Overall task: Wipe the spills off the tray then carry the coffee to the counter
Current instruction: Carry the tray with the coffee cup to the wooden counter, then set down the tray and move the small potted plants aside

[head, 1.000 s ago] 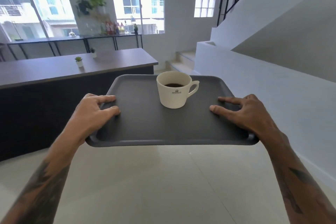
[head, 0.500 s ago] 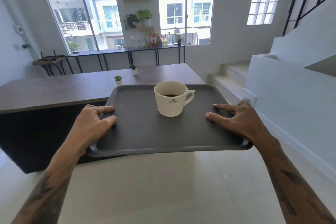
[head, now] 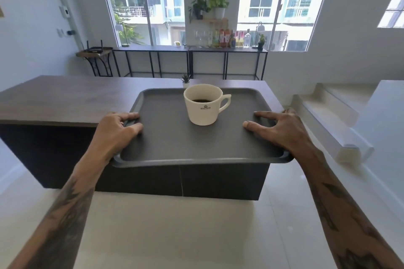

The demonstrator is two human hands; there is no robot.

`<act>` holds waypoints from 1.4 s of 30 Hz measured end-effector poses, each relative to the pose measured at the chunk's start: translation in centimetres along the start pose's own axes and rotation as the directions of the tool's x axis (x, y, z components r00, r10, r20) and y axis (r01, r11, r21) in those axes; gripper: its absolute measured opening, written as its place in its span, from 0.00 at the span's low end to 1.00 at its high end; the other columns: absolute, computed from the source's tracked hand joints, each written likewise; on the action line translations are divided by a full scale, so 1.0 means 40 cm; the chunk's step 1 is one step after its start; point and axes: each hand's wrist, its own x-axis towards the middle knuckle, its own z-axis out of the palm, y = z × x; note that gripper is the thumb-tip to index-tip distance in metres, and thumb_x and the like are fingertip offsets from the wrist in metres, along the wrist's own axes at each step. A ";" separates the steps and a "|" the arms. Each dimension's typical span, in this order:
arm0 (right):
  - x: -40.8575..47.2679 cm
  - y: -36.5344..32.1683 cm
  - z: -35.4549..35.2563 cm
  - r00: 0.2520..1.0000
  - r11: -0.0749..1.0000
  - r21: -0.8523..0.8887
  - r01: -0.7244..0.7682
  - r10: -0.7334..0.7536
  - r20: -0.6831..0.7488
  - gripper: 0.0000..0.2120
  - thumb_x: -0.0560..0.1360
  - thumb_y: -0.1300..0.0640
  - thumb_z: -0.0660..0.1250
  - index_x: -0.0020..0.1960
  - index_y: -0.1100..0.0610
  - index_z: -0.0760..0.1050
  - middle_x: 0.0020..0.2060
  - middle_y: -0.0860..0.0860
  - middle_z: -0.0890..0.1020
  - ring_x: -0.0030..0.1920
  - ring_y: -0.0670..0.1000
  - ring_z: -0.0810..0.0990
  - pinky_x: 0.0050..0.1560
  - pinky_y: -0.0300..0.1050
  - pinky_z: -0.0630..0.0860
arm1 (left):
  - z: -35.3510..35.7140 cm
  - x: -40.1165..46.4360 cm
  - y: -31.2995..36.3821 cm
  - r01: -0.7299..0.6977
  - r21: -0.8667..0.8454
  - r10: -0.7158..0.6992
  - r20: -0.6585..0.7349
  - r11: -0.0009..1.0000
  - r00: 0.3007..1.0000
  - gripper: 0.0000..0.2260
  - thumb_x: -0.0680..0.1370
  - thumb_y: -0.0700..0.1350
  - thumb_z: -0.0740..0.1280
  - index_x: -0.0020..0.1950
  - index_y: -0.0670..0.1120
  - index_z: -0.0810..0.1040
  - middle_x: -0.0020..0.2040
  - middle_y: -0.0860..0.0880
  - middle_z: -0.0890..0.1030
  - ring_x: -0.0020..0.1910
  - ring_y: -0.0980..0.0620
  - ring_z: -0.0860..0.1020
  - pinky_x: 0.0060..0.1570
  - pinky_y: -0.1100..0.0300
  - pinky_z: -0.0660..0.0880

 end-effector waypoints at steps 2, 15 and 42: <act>0.099 0.013 0.043 1.000 1.000 -0.004 0.005 -0.005 0.002 0.33 0.62 0.28 0.66 0.64 0.42 0.76 0.52 0.52 0.67 0.50 0.51 0.69 0.54 0.44 0.71 | 0.043 0.093 -0.011 0.002 0.022 -0.002 -0.010 1.000 1.000 0.18 0.74 0.44 0.72 0.64 0.46 0.81 0.67 0.43 0.76 0.59 0.44 0.77 0.61 0.46 0.76; 0.689 0.087 0.381 0.996 0.997 -0.013 -0.080 0.081 0.031 0.34 0.63 0.29 0.66 0.65 0.43 0.75 0.51 0.53 0.67 0.49 0.52 0.68 0.49 0.42 0.67 | 0.342 0.763 -0.169 -0.053 0.130 0.040 0.102 0.990 0.994 0.19 0.75 0.42 0.70 0.66 0.43 0.80 0.59 0.43 0.74 0.53 0.50 0.73 0.55 0.62 0.68; 1.085 0.323 0.806 0.965 0.945 -0.231 -0.232 0.254 0.071 0.29 0.65 0.29 0.65 0.63 0.40 0.76 0.51 0.51 0.66 0.49 0.54 0.79 0.56 0.50 0.77 | 0.817 1.175 -0.439 0.034 0.404 -0.090 0.120 0.914 0.989 0.19 0.75 0.36 0.64 0.65 0.46 0.79 0.65 0.43 0.77 0.60 0.38 0.72 0.61 0.52 0.68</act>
